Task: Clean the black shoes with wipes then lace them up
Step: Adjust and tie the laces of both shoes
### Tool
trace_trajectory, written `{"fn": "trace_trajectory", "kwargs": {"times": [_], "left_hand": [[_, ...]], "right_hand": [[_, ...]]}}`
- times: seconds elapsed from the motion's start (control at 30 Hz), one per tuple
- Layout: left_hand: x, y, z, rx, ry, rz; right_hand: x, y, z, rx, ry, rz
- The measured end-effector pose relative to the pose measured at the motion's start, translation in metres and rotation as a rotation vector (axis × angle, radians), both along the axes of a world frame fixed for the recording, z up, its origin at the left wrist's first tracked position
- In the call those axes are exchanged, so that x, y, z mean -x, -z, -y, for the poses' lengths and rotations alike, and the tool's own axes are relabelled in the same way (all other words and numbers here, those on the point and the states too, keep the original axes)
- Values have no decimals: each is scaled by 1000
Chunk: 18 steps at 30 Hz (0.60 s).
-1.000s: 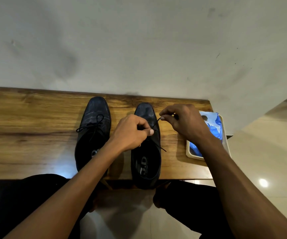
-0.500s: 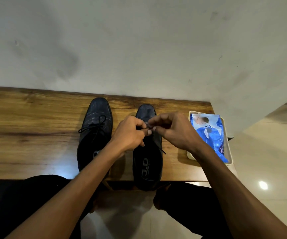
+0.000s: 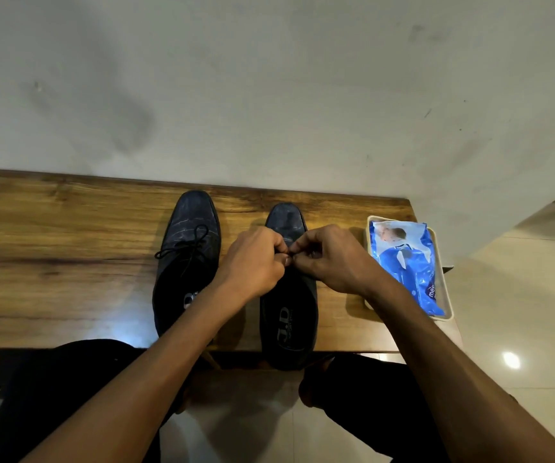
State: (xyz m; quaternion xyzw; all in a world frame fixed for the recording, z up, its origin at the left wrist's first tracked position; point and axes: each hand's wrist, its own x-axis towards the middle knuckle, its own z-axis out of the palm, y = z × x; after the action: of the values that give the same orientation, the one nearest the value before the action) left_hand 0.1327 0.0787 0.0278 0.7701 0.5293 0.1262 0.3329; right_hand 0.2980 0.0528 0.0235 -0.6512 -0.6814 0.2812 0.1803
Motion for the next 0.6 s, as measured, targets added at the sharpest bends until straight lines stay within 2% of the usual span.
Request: {"fn": "trace_trajectory", "kwargs": {"times": [0.1, 0.2, 0.37, 0.47, 0.6], "left_hand": [[-2, -1, 3, -112, 11, -127], [-3, -2, 7, -179, 13, -156], [-2, -1, 10, -269, 57, -155], [0, 1, 6, -197, 21, -96], [2, 6, -1, 28, -102, 162]], "right_hand": [[6, 1, 2, 3, 18, 143], [10, 4, 1, 25, 31, 221], [5, -2, -2, 140, -55, 114], [4, -6, -3, 139, -49, 77], [6, -1, 3, -65, 74, 91]]}}
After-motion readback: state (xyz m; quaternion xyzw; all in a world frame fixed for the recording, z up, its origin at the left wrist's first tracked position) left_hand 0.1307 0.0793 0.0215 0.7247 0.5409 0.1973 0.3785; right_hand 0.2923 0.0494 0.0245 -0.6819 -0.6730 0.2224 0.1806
